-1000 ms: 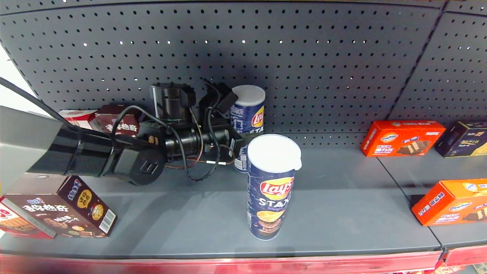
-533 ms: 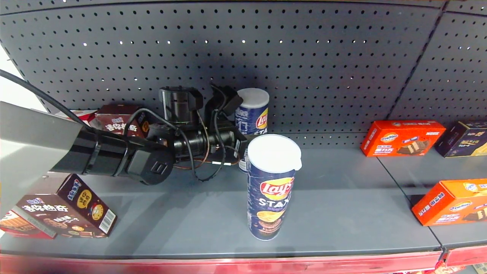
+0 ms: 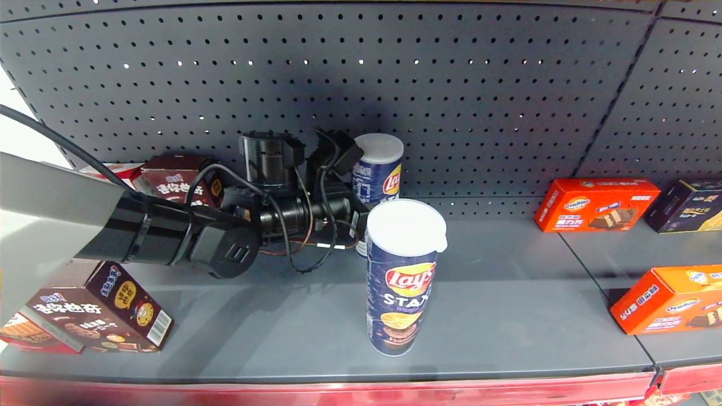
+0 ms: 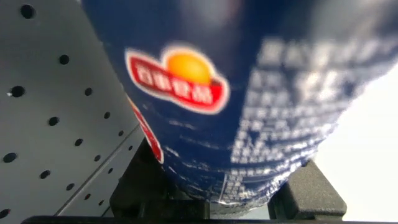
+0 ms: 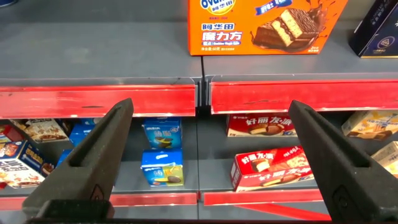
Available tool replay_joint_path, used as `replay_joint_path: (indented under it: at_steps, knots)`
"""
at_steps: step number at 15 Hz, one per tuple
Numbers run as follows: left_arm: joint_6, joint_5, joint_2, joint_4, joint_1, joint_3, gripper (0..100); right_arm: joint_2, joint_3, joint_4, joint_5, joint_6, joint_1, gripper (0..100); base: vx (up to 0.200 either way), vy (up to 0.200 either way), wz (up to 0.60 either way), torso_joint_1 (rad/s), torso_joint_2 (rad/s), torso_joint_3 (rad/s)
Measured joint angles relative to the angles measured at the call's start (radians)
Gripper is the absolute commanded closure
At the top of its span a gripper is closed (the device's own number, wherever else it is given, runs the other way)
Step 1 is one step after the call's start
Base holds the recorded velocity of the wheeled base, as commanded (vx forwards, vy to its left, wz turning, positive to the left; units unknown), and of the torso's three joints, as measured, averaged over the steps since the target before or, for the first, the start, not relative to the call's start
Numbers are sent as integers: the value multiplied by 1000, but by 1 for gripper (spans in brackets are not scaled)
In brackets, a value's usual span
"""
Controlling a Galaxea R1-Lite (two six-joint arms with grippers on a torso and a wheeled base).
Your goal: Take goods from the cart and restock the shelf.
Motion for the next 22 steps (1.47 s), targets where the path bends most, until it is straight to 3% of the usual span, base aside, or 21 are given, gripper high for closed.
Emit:
replay_joint_path:
  at_steps: [5, 13, 22]
  knots:
    - [-1, 20, -18, -21, 2, 48, 0, 0, 0, 0, 0, 0, 0, 0, 0, 0, 0, 0, 0, 0]
    - [6, 94, -144, -88, 14, 230, 0, 0, 0, 0, 0, 0, 0, 0, 0, 0, 0, 0, 0, 0]
    - [5, 263, -167, -91, 22, 261, 0, 0, 0, 0, 0, 0, 0, 0, 0, 0, 0, 0, 0, 0]
